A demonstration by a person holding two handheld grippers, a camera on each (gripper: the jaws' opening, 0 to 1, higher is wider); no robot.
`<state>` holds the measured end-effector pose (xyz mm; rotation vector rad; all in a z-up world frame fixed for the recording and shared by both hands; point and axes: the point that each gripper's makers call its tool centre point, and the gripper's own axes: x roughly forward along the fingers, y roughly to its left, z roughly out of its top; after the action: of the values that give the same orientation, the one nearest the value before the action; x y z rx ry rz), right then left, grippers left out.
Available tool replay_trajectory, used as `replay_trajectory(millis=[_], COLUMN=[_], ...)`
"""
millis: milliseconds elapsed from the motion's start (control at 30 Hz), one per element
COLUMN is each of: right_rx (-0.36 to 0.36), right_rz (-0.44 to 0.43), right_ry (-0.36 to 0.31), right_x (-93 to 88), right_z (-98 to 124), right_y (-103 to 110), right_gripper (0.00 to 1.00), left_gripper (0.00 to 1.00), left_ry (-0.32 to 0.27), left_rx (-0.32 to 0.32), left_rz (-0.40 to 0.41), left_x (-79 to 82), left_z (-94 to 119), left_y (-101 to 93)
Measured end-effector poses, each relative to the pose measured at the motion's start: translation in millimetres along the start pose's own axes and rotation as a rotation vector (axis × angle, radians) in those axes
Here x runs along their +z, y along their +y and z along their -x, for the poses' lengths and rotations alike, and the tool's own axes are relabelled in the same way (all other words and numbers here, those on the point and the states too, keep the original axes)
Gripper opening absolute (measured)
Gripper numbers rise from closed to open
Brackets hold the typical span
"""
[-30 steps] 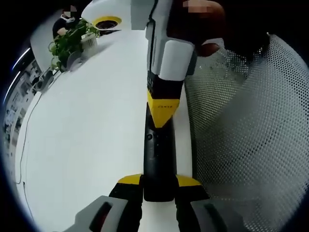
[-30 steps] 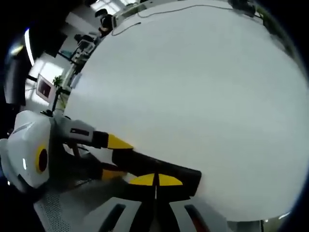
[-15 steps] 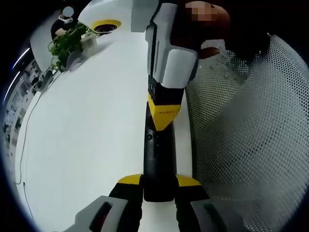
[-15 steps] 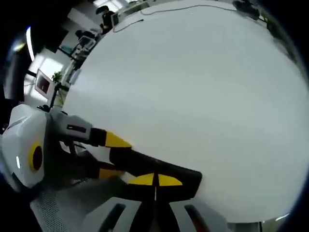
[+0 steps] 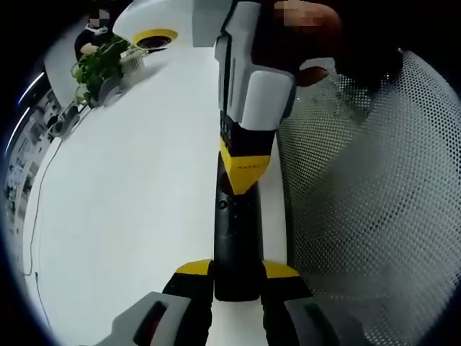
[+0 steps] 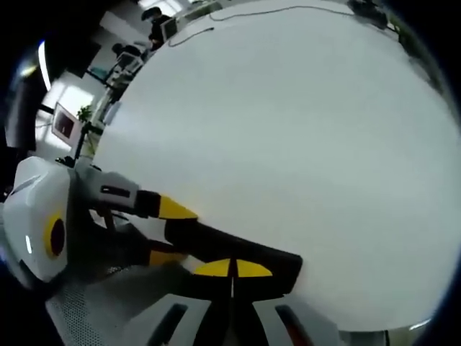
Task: Press the specified remote control buttons in sequence, fully releasing each button before pressing the next.
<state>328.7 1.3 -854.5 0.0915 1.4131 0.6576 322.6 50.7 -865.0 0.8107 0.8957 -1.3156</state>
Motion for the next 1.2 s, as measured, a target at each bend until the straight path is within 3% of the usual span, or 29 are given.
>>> replay_trajectory(millis=[133,300,600,833,1200], right_rx=[0.031,-0.026,-0.032,-0.042,-0.040], right_rz=[-0.034,-0.034,-0.026,0.014,-0.011], right_ry=[0.037,0.043,0.075,0.077,0.073], right_x=[-4.9,-8.0,-13.7,-15.1,-15.4], right_z=[2.7,6.4,3.3,2.7,2.7], right_y=[3.5,-8.8,-9.0,-9.0,-9.7], right_gripper=[0.00,0.00,0.00,0.00,0.00], left_gripper=[0.25,0.25,0.25,0.25,0.25], left_ry=[0.000,0.000,-0.002,-0.002,-0.002], left_rx=[0.001,0.001,0.001,-0.001,-0.001], left_rz=[-0.001,-0.002,-0.001,0.002,0.004], left_x=[-0.2,-0.3,-0.3,-0.2,0.0], left_z=[0.0,0.2,0.3,0.1,0.2], left_y=[0.0,-0.2,-0.2,0.0,-0.6])
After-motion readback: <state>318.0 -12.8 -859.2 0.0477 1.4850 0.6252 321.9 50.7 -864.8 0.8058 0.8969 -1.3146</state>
